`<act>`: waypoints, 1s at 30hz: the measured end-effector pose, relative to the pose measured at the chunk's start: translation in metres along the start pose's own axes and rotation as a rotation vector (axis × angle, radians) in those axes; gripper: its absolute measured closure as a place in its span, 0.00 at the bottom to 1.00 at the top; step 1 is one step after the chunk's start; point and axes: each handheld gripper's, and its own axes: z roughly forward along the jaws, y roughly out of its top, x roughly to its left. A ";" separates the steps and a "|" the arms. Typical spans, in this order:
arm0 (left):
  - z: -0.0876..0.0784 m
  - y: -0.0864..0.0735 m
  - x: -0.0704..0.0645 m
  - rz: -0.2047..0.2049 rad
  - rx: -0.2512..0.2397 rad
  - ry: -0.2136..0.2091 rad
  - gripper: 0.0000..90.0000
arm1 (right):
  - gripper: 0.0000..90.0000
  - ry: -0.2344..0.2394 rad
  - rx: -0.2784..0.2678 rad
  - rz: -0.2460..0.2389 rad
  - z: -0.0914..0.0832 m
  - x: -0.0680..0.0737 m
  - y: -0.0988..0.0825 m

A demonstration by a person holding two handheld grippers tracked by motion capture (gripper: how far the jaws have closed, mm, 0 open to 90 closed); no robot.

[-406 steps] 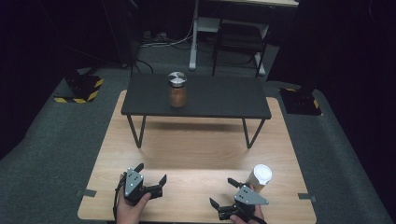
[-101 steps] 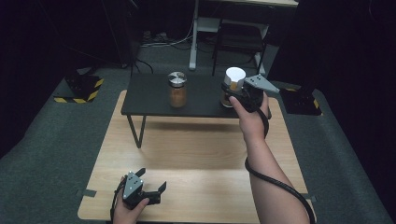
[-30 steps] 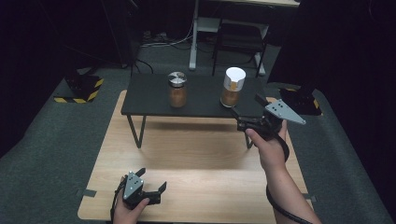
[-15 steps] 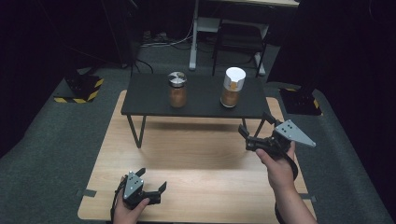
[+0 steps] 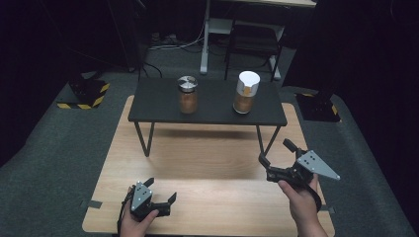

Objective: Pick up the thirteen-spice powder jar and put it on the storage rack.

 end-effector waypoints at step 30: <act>0.001 0.000 -0.001 0.012 -0.001 -0.005 0.01 | 0.00 -0.097 0.175 0.097 -0.056 0.005 -0.072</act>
